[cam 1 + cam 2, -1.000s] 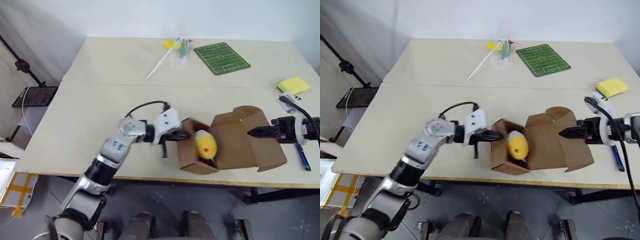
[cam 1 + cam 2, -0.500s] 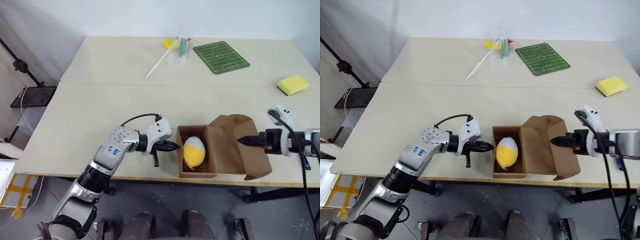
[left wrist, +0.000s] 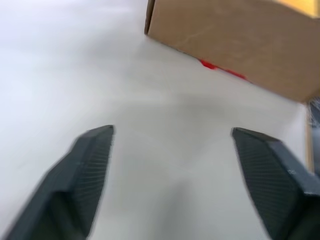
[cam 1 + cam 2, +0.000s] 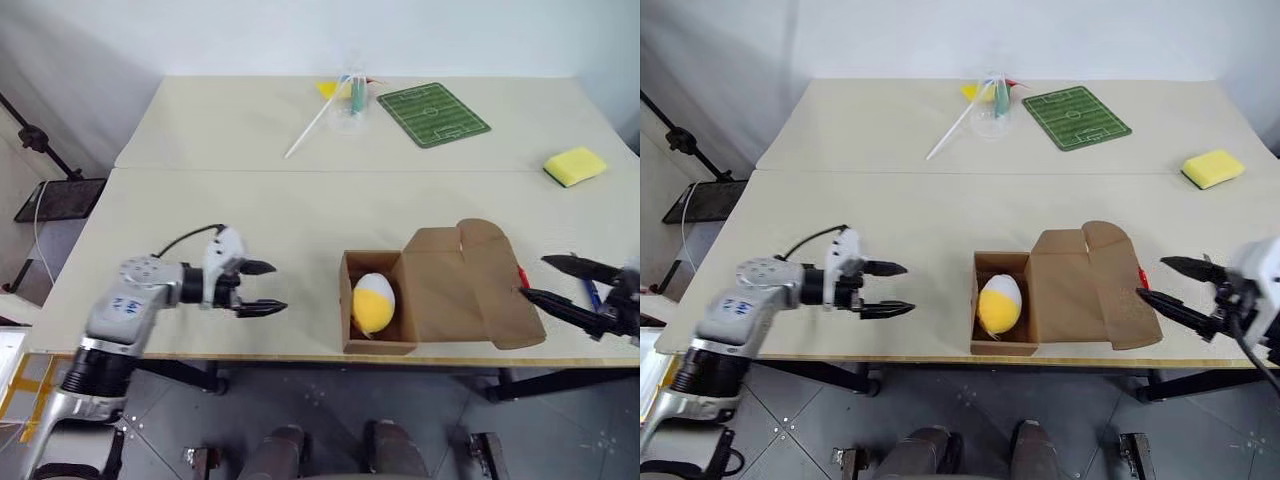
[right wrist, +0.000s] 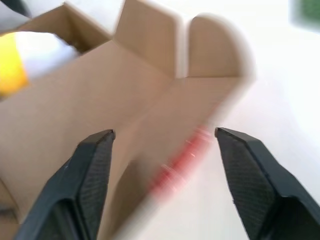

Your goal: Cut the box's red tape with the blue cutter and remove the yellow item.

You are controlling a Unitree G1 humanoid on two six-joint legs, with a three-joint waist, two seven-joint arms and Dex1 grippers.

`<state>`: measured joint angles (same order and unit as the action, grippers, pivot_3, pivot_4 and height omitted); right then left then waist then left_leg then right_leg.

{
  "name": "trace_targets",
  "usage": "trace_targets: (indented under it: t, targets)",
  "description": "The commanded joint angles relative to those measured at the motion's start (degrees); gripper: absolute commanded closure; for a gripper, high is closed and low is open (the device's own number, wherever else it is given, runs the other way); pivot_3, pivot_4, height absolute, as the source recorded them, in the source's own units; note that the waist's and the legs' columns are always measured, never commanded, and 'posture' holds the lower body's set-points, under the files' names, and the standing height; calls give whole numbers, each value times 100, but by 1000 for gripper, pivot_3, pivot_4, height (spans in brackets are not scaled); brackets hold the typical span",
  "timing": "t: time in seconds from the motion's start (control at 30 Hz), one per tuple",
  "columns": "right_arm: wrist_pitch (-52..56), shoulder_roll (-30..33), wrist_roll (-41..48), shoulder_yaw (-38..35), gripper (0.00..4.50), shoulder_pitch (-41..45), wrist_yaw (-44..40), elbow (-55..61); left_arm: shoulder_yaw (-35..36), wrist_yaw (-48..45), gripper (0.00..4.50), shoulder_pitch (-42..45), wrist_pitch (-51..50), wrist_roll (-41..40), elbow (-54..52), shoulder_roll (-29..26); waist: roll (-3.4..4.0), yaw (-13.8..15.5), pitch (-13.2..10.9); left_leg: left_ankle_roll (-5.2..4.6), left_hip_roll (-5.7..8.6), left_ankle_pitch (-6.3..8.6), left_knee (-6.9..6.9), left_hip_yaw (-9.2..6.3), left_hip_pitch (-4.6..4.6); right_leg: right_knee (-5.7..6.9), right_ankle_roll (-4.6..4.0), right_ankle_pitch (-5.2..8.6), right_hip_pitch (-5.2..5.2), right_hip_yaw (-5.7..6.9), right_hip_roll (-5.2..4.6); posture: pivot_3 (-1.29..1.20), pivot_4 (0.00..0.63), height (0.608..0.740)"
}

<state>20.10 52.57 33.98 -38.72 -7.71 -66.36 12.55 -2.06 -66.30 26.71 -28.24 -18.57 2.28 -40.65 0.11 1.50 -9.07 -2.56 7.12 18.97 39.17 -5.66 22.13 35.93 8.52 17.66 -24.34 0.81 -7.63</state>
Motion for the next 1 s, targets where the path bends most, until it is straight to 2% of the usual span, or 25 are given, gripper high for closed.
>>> trace_targets:
  t: [0.03, 0.13, 0.2, 0.3, 0.37, 0.47, 0.53, 0.73, 0.83, 1.0]
  targets:
    - [-93, 251, 531, -764, 785, -121, -660, 254, 470, -663, 0, 265, 182, -385, 290, -458, 2, -5, -1, 1, -4, -1, 0, -1, -2, 1, -2, 1, 1, 0, 1, 0, 150, 740]
    - [-109, 308, 652, -1213, 15, -560, -1132, 675, 508, -935, 0, 548, -65, -557, 367, -728, 3, 10, -1, 2, -9, -1, -3, -7, -2, 0, -6, 3, 5, -8, 0, 0, 150, 740]
    - [-182, 115, 722, -1465, 15, -865, -1181, 1162, 464, -1184, 0, 656, -408, -717, 194, -984, 2, 15, -1, 0, -6, 0, -3, -16, -3, 0, -6, 3, 9, -22, -1, 0, 150, 740]
    - [0, -247, 787, -1520, 15, -1496, -1004, 1924, 89, -1311, 0, 997, -252, -469, 61, -1055, 0, 22, -1, -1, -7, 5, -7, -29, -2, 4, -6, 3, 8, -29, 0, 0, 150, 740]
    - [-32, -497, 860, -1522, 15, -1655, -732, 2219, -349, -1291, 0, 1521, -18, -209, 83, -720, -1, 55, -2, -2, -2, 6, -4, -29, 1, 1, -6, 3, 11, -27, 0, 0, 150, 740]
    - [42, -756, 1056, -1863, 15, -2016, -567, 2568, -787, -1381, 0, 2308, -175, -197, 252, -151, -3, 164, -3, -11, 14, 1, 8, -25, 0, -2, 0, 0, 23, -30, -4, 0, 150, 740]
    - [61, -856, 1079, -2094, 15, -2202, -427, 2650, -1192, -1419, 0, 2727, -66, 95, 542, 172, -5, 171, -3, -14, 16, 0, 10, -24, 0, -2, 4, -3, 25, -33, -4, 0, 150, 740]
    - [192, -1434, 1520, -3326, 15, -3312, -183, 3108, -2596, -1254, 0, 3757, 819, 1288, 1588, 1652, -9, 167, -4, -16, 14, 0, -2, -19, -3, -6, 5, -2, 24, -31, 2, 0, 150, 740]
    - [99, -1655, 1611, -3629, 15, -3786, -159, 3219, -2848, -1112, 0, 3960, 1216, 1632, 2057, 2184, -27, 171, -14, -17, 11, 0, -4, -18, -1, -10, 5, -2, 23, -32, 5, 0, 150, 740]
    - [-21, -2061, 1936, -3646, 15, -4187, 327, 3756, -3141, -673, 0, 4265, 1862, 2225, 3065, 3015, -44, 138, -25, -16, 4, 0, -4, -2, -7, -21, 6, -2, 23, -69, 8, 0, 150, 740]
